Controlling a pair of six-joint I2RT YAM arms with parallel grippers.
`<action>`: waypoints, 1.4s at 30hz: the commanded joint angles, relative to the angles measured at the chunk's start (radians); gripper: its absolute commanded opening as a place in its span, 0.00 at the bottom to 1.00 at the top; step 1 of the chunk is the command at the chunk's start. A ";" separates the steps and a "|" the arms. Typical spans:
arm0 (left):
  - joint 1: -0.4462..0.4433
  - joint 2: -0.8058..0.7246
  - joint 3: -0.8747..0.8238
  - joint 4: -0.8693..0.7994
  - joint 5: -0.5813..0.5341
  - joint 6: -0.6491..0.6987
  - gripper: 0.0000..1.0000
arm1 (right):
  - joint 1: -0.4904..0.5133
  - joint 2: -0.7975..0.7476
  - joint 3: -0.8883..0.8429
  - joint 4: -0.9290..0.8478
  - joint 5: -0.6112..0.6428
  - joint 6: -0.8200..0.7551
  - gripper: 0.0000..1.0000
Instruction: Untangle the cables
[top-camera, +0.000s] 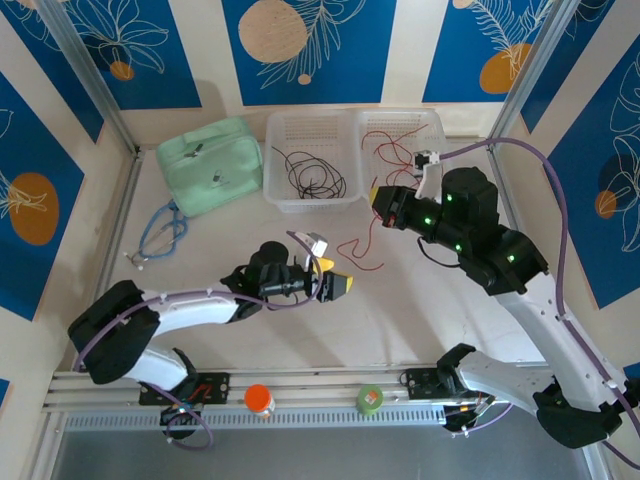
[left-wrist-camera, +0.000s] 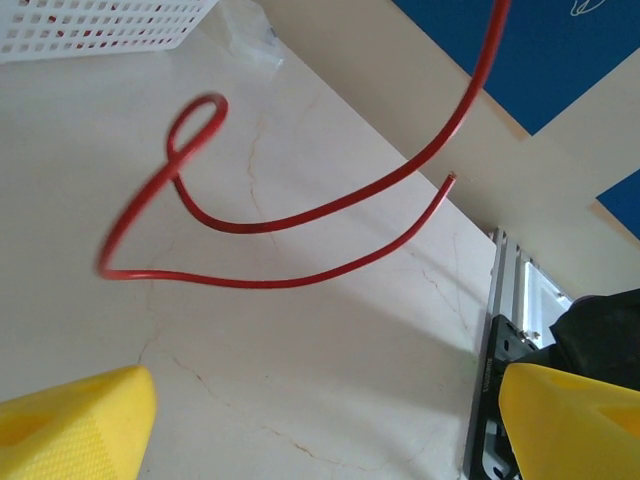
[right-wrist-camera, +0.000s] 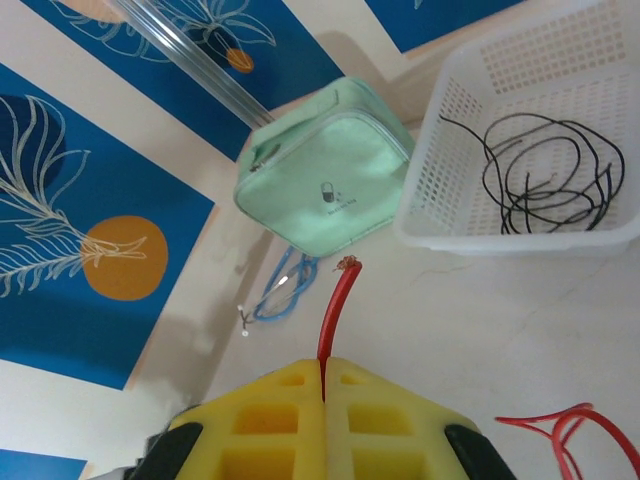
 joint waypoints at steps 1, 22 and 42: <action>-0.010 0.066 0.039 0.099 0.013 0.010 0.88 | 0.014 -0.016 0.062 0.042 -0.012 0.009 0.00; 0.032 0.211 0.183 0.232 0.046 0.021 0.79 | 0.075 -0.050 0.105 -0.013 0.060 -0.010 0.00; 0.034 0.149 0.090 0.158 -0.027 0.067 0.00 | 0.067 -0.072 0.159 -0.044 0.124 -0.060 0.00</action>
